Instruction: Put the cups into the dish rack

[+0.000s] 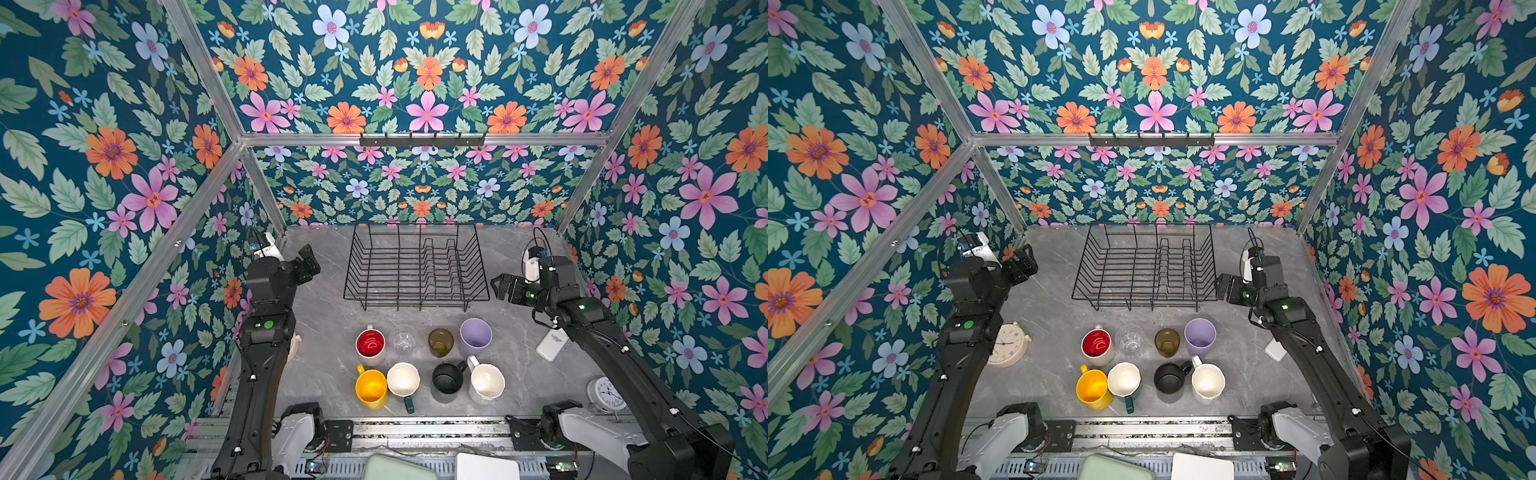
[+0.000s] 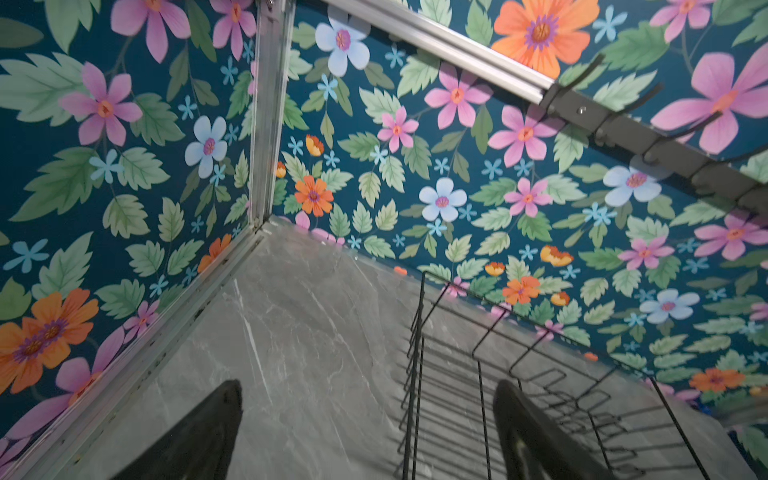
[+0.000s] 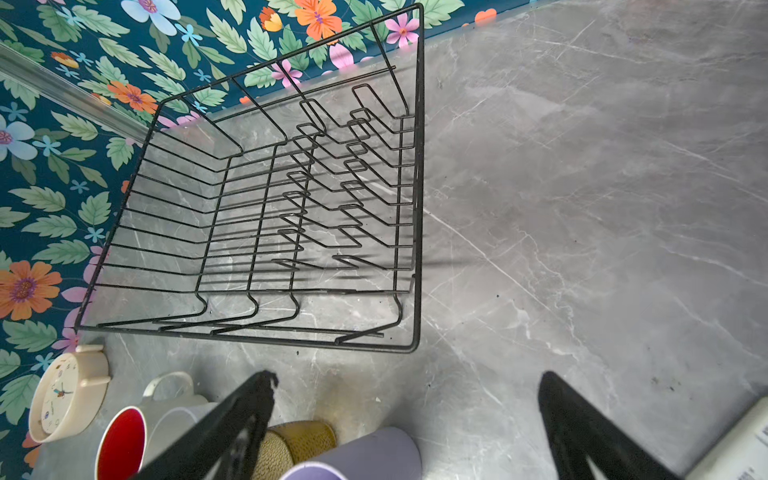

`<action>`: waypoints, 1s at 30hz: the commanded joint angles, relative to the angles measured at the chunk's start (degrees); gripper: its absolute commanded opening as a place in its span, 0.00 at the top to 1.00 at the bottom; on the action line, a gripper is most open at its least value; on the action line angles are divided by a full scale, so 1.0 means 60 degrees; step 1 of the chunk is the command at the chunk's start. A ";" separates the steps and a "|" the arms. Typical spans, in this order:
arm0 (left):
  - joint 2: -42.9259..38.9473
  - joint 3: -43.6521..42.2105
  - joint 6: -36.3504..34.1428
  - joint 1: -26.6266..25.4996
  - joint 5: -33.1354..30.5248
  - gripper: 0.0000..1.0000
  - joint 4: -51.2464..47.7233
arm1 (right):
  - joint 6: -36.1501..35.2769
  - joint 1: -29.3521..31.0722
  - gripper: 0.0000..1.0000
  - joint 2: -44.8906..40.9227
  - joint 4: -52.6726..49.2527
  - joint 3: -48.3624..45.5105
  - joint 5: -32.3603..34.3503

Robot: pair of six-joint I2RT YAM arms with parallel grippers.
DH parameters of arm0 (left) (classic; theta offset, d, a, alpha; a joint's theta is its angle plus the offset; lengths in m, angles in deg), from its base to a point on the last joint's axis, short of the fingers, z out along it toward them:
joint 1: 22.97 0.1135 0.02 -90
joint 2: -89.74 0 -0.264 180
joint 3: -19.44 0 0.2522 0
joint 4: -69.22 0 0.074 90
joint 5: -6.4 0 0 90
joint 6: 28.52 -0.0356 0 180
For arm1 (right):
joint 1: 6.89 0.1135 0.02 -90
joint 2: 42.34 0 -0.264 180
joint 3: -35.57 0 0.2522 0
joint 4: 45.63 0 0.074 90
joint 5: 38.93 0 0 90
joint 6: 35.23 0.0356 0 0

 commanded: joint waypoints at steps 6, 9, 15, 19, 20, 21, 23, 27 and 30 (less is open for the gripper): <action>0.0267 0.1056 -0.0494 0.0001 0.2690 0.17 -0.5456 | -0.0134 0.0005 0.01 0.0063 0.0112 -0.0263 -0.0351; 0.0019 0.0759 -0.0342 -0.0110 0.2995 0.21 -0.5884 | -0.0114 0.0005 0.01 -0.0028 0.0308 -0.0529 -0.0322; -0.0194 0.0463 0.0194 -0.1317 0.2119 0.25 -0.6564 | -0.0061 0.0005 0.01 -0.0135 0.0373 -0.0837 -0.0386; -0.0040 -0.0002 0.1029 -0.3461 0.0664 0.26 -0.6575 | -0.0018 0.0005 0.01 -0.0211 0.0388 -0.0981 -0.0393; 0.0073 -0.0079 0.1206 -0.3924 0.0324 0.26 -0.6633 | 0.0003 0.0005 0.01 -0.0240 0.0389 -0.1029 -0.0398; 0.0163 -0.0165 0.1337 -0.4217 0.0157 0.26 -0.6652 | 0.0026 0.0004 0.01 -0.0295 0.0402 -0.1070 -0.0396; 0.0272 -0.0341 0.1529 -0.4443 0.0126 0.27 -0.6631 | 0.0052 0.0005 0.01 -0.0353 0.0412 -0.1135 -0.0410; 0.0407 -0.0614 0.1601 -0.4577 0.0089 0.30 -0.6510 | 0.0071 0.0005 0.01 -0.0406 0.0388 -0.1224 -0.0402; 0.0579 -0.0783 0.1658 -0.4737 0.0205 0.32 -0.6315 | 0.0097 0.0005 0.01 -0.0435 0.0410 -0.1297 -0.0398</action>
